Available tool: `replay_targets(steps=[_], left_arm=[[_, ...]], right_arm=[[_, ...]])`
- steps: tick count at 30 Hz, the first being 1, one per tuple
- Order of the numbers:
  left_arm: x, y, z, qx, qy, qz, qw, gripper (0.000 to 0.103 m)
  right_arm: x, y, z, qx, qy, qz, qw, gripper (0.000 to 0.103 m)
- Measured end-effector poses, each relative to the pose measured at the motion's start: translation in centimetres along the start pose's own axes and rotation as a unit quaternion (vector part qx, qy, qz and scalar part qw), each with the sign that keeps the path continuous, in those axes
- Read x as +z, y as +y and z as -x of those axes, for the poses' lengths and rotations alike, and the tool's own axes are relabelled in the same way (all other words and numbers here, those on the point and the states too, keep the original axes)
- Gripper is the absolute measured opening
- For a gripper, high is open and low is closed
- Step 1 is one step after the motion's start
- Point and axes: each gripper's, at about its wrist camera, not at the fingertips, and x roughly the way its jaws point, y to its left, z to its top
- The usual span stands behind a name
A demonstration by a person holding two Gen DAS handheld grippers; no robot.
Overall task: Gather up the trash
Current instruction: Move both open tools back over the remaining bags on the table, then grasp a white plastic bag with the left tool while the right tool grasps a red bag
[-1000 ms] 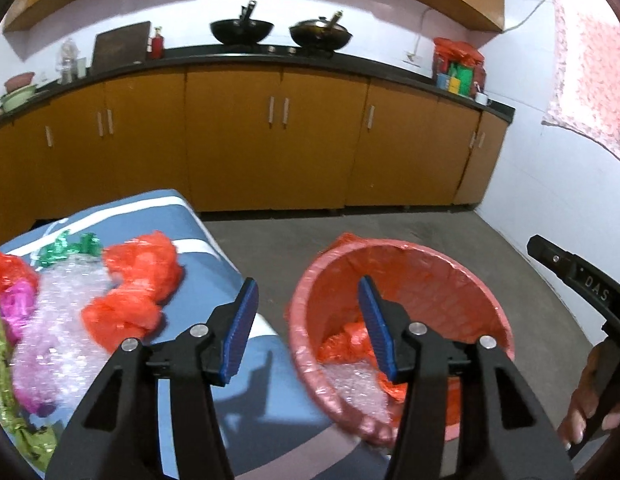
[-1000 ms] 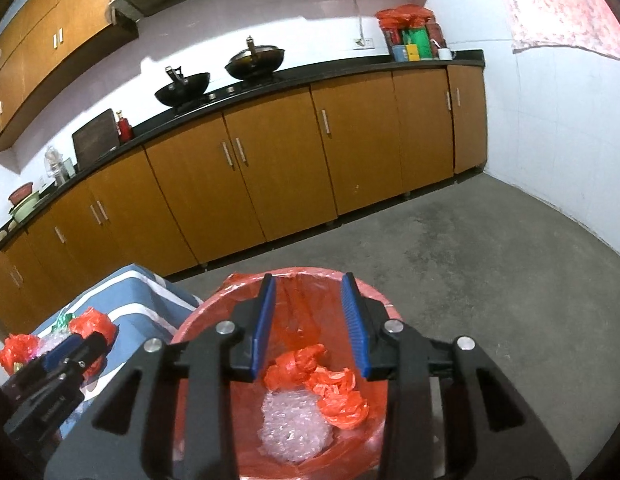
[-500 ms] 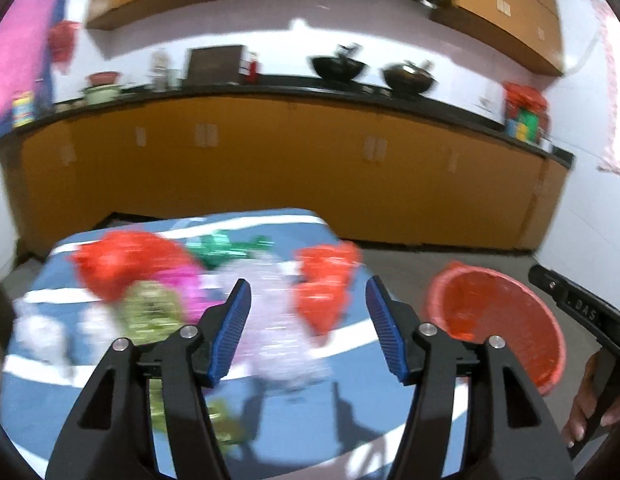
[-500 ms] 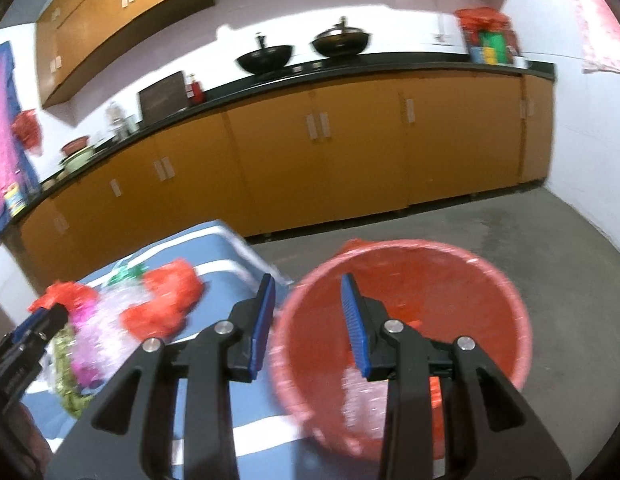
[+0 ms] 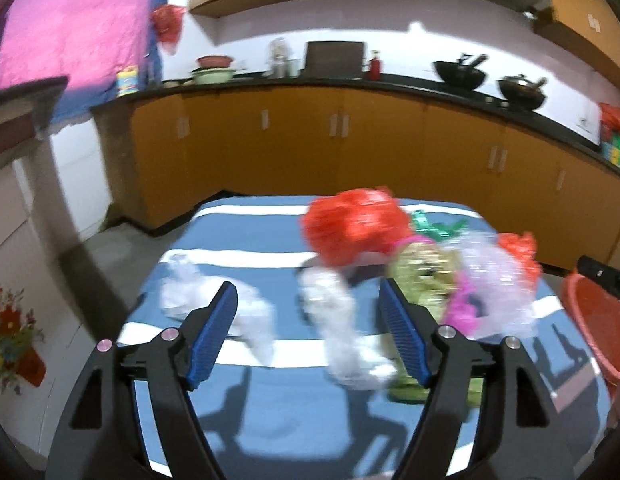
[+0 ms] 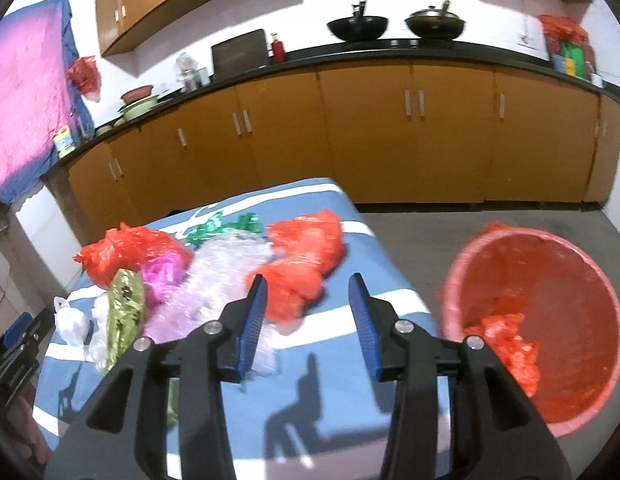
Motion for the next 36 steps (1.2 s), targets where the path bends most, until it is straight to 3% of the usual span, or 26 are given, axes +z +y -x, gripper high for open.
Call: replay_targets(steps=[9,16,36], left_arm=[[-0.9,4.9,-3.0,0.045,0.038,0.025,0.9979,0.079],[-0.9,6.2,-5.1,0.042,0.071,0.051,0.9953,0.079],[-0.4,6.3,-7.6,0.021,0.116,0.053,0.9916,0.079]], right_arm=[[0.4,2.7,-4.4,-0.008,0.028,0.017,0.999,0.045],[0.2,2.9,-6.2,-0.027,0.038,0.024,0.999,0.046],[0.4,2.8,-8.0,-0.035,0.047,0.019,0.998,0.045]])
